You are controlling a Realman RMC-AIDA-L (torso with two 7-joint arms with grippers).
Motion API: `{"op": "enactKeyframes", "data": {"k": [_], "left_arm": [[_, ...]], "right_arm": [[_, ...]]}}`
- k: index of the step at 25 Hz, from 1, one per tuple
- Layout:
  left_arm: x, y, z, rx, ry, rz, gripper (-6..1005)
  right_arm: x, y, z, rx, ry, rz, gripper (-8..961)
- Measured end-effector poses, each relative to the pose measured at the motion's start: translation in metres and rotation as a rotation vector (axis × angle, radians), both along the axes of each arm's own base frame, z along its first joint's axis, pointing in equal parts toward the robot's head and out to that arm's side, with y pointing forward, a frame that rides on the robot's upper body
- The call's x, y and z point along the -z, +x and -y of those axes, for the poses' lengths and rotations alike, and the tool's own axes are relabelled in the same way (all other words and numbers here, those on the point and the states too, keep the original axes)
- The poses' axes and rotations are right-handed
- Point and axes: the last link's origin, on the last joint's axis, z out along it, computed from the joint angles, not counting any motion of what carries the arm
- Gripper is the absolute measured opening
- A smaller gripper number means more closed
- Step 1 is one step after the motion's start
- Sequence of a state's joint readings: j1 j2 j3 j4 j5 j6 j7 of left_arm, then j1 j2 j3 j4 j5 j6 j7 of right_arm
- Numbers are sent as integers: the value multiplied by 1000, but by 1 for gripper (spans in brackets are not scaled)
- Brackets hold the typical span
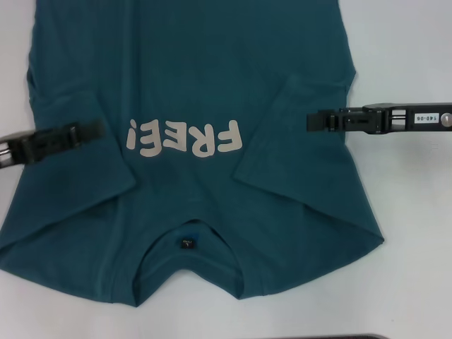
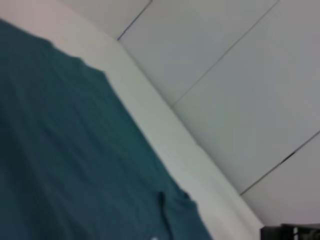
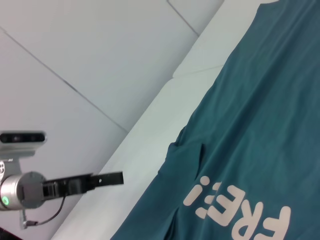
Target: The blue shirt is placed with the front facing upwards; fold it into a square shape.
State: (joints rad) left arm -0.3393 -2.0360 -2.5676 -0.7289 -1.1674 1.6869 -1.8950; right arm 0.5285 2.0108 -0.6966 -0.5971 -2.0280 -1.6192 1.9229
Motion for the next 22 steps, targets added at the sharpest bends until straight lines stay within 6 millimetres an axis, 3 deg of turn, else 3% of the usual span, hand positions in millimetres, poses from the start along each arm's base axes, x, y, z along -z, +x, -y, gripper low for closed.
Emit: {"op": "enactKeyframes", "data": {"k": [10,22], "left_arm": [[-16,-34,20,-87,-20,-103,886],[-30,-62,26,-221,-31,-207,887]], "right_arm": [[-2,-2,-4,8,8,-9,718],[-3,-3,-4,12,11,-15,719]]}}
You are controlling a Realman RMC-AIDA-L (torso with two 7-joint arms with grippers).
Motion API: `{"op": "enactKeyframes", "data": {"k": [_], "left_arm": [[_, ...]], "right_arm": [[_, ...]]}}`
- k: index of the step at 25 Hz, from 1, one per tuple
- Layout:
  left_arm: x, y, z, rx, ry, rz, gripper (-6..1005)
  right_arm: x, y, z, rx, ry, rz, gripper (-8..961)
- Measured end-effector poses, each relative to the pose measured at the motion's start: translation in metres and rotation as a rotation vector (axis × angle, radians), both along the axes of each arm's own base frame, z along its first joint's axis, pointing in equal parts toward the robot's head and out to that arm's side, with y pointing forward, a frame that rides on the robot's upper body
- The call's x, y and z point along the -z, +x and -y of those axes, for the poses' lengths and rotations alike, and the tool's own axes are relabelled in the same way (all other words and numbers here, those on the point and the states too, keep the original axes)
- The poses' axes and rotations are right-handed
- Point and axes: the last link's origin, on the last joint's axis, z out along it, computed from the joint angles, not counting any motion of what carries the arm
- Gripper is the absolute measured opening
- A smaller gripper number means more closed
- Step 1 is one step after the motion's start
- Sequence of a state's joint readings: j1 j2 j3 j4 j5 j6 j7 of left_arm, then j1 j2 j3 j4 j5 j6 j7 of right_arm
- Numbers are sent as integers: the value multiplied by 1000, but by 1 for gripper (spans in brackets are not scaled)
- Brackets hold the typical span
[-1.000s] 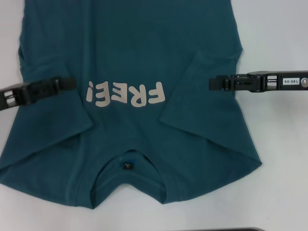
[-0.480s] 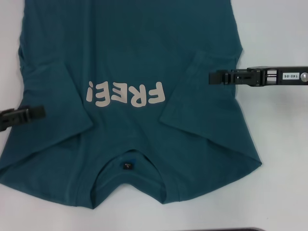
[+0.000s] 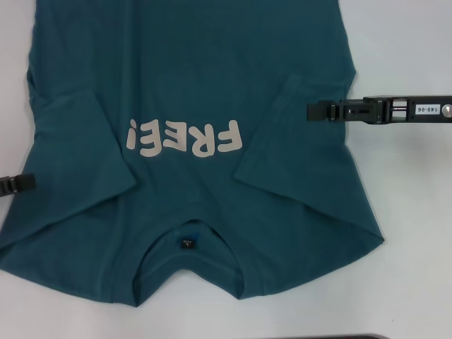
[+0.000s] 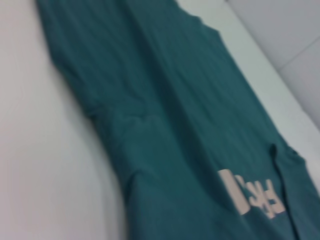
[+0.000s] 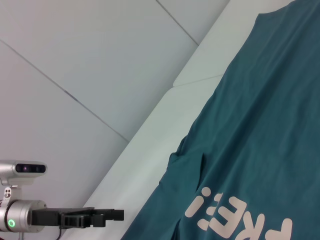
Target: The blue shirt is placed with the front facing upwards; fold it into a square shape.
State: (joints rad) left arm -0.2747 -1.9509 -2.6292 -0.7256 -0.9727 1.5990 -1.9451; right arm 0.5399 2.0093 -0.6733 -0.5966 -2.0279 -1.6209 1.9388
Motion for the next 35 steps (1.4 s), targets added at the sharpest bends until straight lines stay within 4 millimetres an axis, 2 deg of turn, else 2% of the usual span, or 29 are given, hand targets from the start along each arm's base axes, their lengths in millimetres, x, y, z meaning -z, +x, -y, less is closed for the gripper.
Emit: {"op": "enactKeyframes", "data": {"k": [12,35], "left_arm": [[2,-15,5,-62,-47,-81,888],[1,-11,18,-37,-177,-74,876]], "right_arm": [[-2,0,-1,5,5,-9,719],[-7,2,-2,17,15,-11,719]]}}
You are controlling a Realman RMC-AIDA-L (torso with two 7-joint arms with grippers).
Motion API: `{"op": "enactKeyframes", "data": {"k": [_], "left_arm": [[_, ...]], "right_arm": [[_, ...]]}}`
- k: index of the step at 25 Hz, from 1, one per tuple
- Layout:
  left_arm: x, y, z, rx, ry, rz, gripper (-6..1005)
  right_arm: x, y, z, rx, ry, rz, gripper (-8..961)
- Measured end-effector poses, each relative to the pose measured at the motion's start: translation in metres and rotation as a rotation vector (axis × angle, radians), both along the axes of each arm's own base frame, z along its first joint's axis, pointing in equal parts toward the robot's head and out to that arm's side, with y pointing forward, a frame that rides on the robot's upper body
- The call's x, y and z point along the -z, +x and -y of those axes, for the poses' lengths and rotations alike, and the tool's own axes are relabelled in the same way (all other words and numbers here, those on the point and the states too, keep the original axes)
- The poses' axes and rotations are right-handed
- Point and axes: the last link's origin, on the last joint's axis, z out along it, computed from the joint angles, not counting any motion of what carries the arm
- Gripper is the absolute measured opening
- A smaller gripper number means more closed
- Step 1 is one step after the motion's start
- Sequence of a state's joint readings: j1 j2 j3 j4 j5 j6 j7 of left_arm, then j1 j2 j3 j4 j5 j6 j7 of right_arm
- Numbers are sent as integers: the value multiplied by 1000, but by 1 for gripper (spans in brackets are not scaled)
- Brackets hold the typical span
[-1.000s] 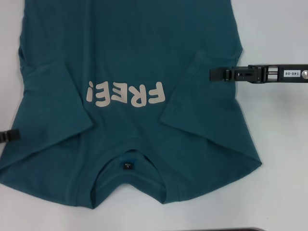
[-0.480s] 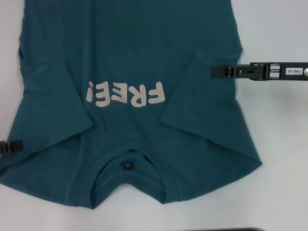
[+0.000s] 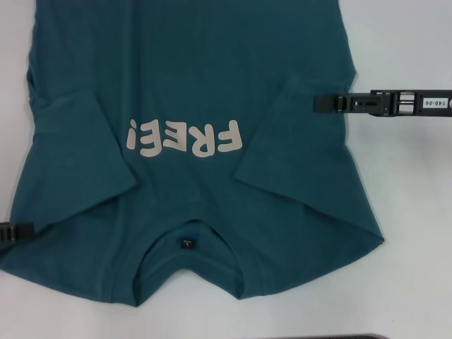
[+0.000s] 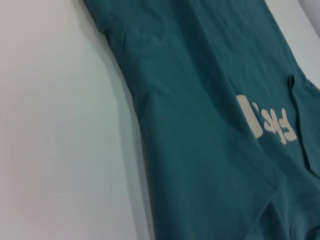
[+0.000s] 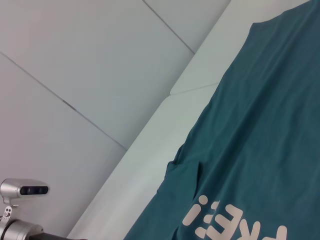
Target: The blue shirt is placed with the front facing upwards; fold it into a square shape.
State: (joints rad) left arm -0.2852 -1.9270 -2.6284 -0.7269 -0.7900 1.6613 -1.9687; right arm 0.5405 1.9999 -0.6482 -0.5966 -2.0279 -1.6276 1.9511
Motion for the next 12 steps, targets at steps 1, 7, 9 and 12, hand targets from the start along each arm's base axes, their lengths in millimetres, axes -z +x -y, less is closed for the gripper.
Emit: {"op": "enactKeyframes", "data": {"k": [1,7,9,12], "left_arm": [[0,0,1,-2,-5,-2,876],[-3,-2,4,-7,-18,-6,876],[-4,-2,5,-5,-27,-4,876],[-6,-2,8,-11,-51,-7,876]], "right_arm": [[0,0,0,0,0,1,719],[-1,0,-1,-1,1,2,718],[-1,0,-1,-2,1,2,718],[-1,0,-1,-1,0,1,719]]}}
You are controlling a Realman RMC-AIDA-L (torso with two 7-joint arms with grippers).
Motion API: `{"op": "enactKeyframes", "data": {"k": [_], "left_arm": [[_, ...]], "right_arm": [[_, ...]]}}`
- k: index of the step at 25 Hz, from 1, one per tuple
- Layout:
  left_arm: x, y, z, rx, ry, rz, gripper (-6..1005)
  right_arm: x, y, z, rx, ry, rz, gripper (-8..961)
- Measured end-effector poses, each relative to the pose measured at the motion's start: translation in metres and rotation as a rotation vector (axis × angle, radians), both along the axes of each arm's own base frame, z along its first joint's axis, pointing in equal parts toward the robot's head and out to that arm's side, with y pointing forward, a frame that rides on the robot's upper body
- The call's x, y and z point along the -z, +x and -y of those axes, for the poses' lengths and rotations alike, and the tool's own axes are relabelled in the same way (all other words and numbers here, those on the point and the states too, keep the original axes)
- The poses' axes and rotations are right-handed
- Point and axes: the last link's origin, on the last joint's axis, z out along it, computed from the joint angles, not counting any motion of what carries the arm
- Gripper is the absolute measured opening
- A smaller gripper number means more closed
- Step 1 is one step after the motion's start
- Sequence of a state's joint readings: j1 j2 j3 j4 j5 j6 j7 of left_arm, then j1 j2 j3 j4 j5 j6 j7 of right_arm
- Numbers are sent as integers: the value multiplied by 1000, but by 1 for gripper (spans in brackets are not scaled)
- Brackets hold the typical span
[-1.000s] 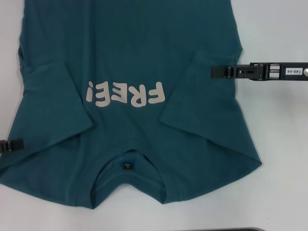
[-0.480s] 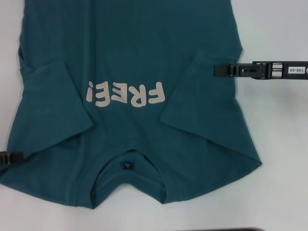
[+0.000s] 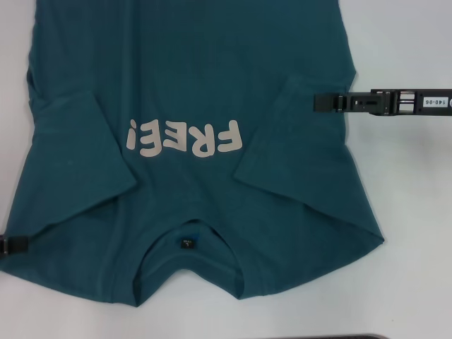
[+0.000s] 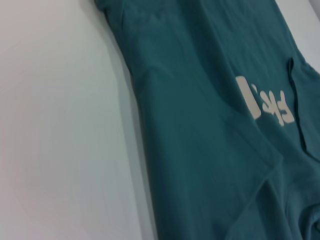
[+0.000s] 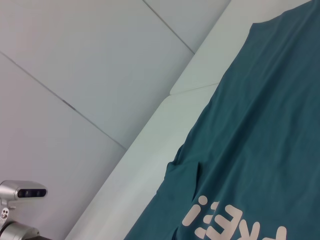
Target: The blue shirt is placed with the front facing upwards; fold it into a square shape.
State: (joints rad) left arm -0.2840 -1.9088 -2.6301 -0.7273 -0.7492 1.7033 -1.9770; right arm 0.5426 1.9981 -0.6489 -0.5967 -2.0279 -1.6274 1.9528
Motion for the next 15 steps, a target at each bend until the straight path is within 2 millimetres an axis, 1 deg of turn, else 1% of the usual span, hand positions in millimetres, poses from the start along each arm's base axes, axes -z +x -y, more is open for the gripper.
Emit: {"op": "enactKeyframes", "data": {"k": [4,9,15], "left_arm": [[-1,0,3,-7,-24,0,875],[-2,6,3,13,-47,17,875],[0,17,-5,51,-61,45,875]], "right_arm": [[0,0,0,0,0,-1,718],[0,-2,-2,-3,3,0,718],[0,-3,-3,-5,4,1,719]]}}
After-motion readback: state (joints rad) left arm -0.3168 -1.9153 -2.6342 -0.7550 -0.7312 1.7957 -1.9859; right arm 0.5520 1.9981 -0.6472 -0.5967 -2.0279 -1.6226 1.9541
